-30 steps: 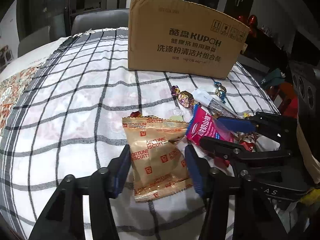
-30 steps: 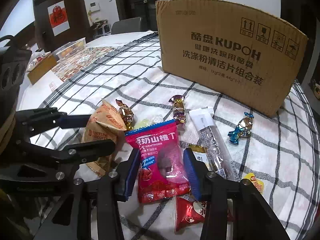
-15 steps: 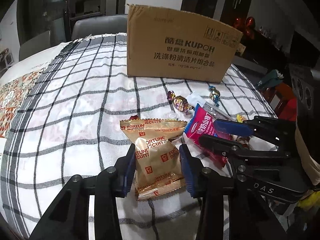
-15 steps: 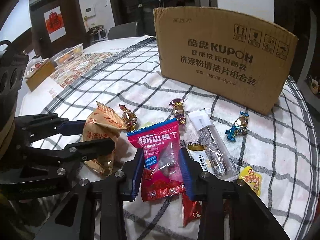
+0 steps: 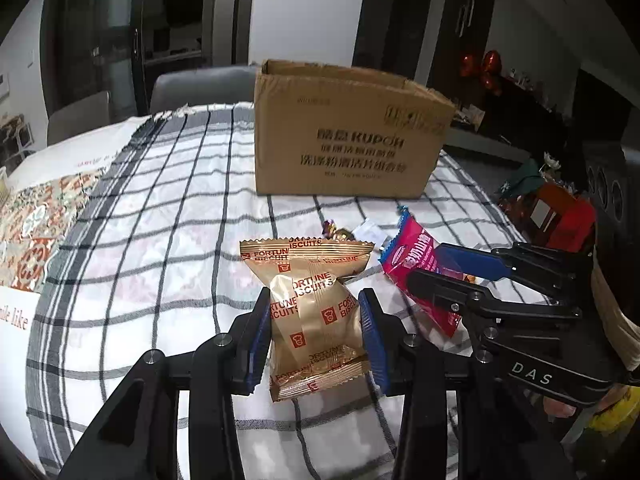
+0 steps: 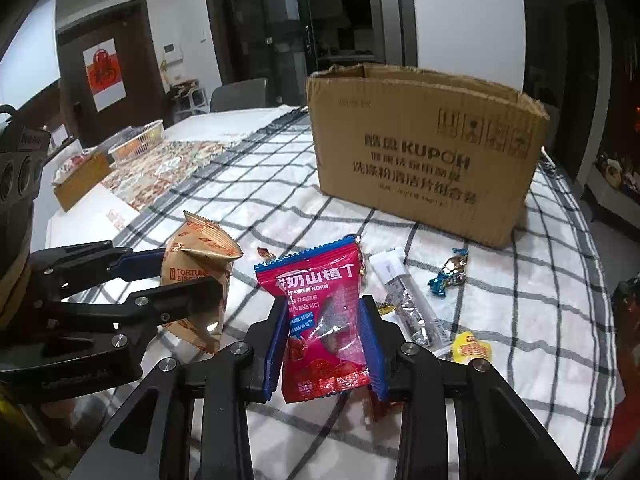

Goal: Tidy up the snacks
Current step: 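Grasp the gold Fortune Biscuits packet with the left tool while the right tool grasps the red hawthorn packet, then carry both packets over the box and open both tools to drop them inside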

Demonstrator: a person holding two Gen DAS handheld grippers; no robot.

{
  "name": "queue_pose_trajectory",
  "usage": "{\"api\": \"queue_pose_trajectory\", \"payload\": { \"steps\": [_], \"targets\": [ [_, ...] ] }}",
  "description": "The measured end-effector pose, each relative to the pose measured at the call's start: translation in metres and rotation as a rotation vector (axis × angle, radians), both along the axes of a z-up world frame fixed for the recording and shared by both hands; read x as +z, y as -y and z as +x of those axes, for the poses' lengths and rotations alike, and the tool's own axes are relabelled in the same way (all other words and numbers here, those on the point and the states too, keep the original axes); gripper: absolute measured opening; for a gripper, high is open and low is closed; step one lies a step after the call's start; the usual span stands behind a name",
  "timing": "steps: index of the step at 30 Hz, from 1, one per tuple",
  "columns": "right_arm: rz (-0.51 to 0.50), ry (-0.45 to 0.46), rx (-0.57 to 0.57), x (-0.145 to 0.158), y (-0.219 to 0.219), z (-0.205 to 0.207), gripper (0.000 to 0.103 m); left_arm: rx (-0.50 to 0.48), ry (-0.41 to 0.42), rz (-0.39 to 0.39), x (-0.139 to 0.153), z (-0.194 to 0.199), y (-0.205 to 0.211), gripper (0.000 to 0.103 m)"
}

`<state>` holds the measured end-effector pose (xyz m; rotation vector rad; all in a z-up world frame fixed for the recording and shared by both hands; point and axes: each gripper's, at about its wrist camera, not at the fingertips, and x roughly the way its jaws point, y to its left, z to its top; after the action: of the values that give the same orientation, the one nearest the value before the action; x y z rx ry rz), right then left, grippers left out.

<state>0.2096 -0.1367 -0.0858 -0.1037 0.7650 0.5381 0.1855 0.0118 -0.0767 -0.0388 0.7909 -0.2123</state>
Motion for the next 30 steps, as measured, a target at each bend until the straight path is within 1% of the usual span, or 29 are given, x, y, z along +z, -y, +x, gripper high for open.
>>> {"api": "queue_pose_trajectory", "payload": {
  "steps": [10, 17, 25, 30],
  "targets": [
    [0.042, 0.072, -0.056, 0.033, 0.013, -0.018, 0.036, -0.021, 0.107, 0.014, 0.037, -0.018, 0.007, 0.041],
    [0.066, 0.132, -0.082, 0.058, 0.02, -0.026, 0.036, -0.034, 0.183, 0.027, 0.063, -0.024, 0.012, 0.041],
    [0.103, 0.194, -0.131, 0.084, 0.029, -0.026, 0.036, -0.046, 0.268, 0.052, 0.093, -0.019, 0.017, 0.041],
    [0.121, 0.245, -0.158, 0.104, 0.034, -0.022, 0.036, -0.048, 0.32, 0.054, 0.112, -0.014, 0.017, 0.041]
  ]
}}
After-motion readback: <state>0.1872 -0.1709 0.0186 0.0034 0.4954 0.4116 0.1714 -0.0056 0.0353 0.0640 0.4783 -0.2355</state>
